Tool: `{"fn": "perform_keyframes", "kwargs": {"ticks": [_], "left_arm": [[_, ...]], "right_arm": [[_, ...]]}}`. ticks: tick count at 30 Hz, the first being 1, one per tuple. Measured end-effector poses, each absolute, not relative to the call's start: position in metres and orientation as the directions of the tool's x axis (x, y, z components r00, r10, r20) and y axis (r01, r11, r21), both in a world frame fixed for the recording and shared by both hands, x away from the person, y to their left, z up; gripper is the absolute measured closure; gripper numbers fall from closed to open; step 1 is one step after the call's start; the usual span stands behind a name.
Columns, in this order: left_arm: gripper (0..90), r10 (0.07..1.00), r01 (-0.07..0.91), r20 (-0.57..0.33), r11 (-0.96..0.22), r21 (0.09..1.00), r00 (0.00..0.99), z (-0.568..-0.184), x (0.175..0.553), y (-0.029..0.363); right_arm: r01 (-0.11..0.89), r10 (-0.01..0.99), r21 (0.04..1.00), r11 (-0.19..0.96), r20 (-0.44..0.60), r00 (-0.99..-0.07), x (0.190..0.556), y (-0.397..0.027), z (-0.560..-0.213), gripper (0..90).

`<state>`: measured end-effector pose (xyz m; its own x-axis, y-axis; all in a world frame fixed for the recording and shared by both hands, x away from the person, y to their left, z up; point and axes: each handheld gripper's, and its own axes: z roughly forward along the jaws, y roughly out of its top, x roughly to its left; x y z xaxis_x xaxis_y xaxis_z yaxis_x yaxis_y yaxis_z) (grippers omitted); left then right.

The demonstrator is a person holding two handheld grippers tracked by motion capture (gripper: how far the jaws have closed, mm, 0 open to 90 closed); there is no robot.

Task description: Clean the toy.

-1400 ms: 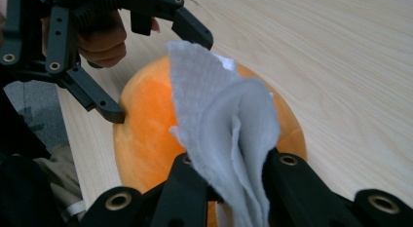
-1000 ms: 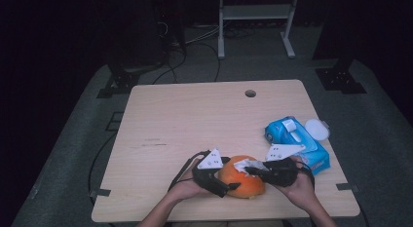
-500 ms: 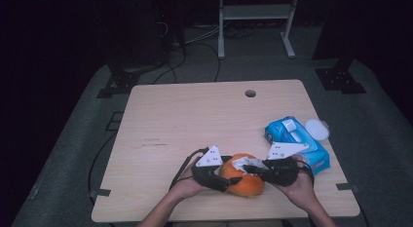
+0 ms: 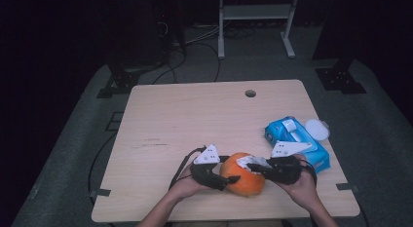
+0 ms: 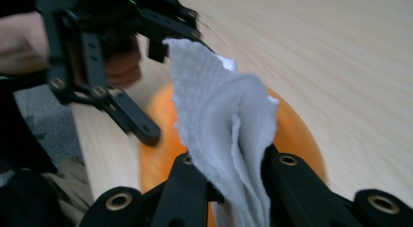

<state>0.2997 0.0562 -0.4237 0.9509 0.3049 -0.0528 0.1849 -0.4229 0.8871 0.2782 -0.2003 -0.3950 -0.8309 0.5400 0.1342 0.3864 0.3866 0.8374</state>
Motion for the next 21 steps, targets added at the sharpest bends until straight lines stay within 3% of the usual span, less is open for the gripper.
{"fn": "perform_keyframes", "kwargs": {"ticks": [6,11,16,21], "left_arm": [[27.0,0.301,0.159,-0.032,-0.409,0.899,0.953,-0.416,0.298,0.06],[13.0,0.304,0.18,-0.051,-0.411,0.894,0.951,-0.425,0.302,0.059],[22.8,0.324,0.16,-0.02,-0.41,0.898,0.946,-0.423,0.297,0.054],[19.0,0.314,0.123,0.02,-0.429,0.895,0.949,-0.42,0.292,0.046]], "right_arm": [[0.362,0.524,0.845,0.394,0.117,-0.844,0.276,-0.199,-0.39,82.0],[0.403,0.545,0.831,0.383,0.149,-0.825,0.285,-0.209,-0.401,82.0],[0.376,0.555,0.838,0.395,0.109,-0.824,0.278,-0.201,-0.392,82.0],[0.328,0.515,0.852,0.409,0.081,-0.854,0.271,-0.191,-0.383,81.9]]}}
